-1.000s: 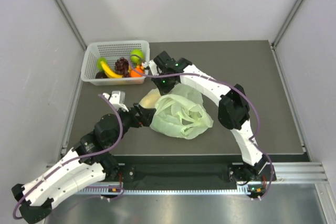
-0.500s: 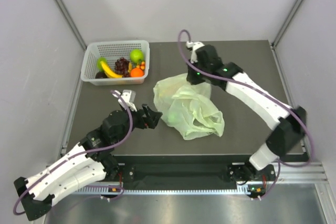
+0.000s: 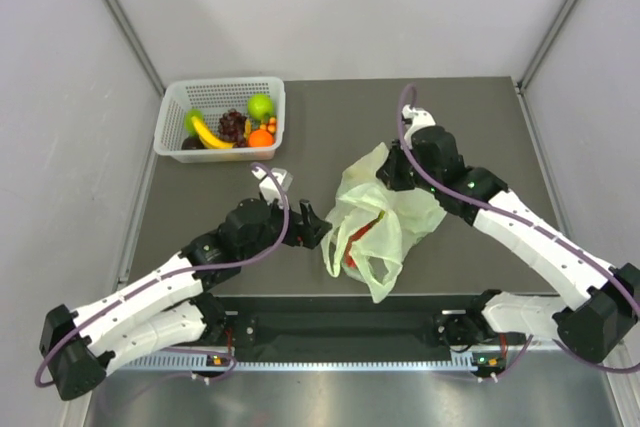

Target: Untie the knot of the plastic bag and take out the fruit

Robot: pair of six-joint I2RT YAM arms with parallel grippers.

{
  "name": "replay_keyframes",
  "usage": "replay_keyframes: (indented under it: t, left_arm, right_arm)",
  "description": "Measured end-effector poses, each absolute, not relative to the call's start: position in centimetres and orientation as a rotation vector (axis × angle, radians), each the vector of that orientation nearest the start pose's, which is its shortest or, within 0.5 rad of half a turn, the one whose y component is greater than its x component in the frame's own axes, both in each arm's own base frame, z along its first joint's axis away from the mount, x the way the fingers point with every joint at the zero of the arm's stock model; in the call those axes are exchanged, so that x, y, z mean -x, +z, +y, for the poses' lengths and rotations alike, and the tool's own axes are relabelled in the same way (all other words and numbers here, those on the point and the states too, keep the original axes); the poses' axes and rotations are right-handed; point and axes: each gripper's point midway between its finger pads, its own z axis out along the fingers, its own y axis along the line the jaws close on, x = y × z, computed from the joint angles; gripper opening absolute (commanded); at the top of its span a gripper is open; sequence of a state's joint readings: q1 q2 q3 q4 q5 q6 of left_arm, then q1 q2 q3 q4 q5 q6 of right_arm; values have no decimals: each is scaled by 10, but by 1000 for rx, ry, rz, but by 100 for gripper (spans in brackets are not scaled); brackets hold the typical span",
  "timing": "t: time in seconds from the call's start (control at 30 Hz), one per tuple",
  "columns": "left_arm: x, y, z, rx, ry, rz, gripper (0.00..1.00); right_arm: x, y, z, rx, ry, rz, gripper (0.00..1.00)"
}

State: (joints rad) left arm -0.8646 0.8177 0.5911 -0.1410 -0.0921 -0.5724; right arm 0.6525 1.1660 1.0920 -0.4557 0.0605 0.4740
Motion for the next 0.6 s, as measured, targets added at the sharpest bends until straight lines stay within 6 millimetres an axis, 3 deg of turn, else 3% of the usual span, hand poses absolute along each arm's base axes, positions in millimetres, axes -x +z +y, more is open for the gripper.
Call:
replay_keyframes:
  t: [0.03,0.1,0.13,0.17,0.27,0.33,0.37,0.5,0.6]
  left_arm:
    - [-198,186,-246,-242,-862,2025,92]
    - [-196,184,-253,-268,-893,2033,93]
    - [-196,184,-255,-272,-897,2033,93]
    - [-195,182,-257,-282,-906,2039,93]
    - [-191,181,-263,-306,-928,2044,93]
    - [-188,188,-264,-307,-948,2017,94]
    - [-187,195,-264,-306,-964,1992,93]
    - [-177,218,-264,-319,-1036,1914,86]
    - [-160,216,-274,-396,-1088,1924,80]
  right_arm:
    - [-282,234,227,157,602,2170,16]
    - [-282,226,228,156,600,2191,50]
    - [-282,224,228,164,595,2193,50]
    - [-282,223,227,173,585,2196,62]
    - [-283,222,225,183,570,2191,80]
    - [-283,222,223,194,554,2188,90]
    - [-283,222,222,202,546,2186,100]
    - [-281,226,213,232,498,2174,100]
    - [-279,237,201,231,452,2143,100]
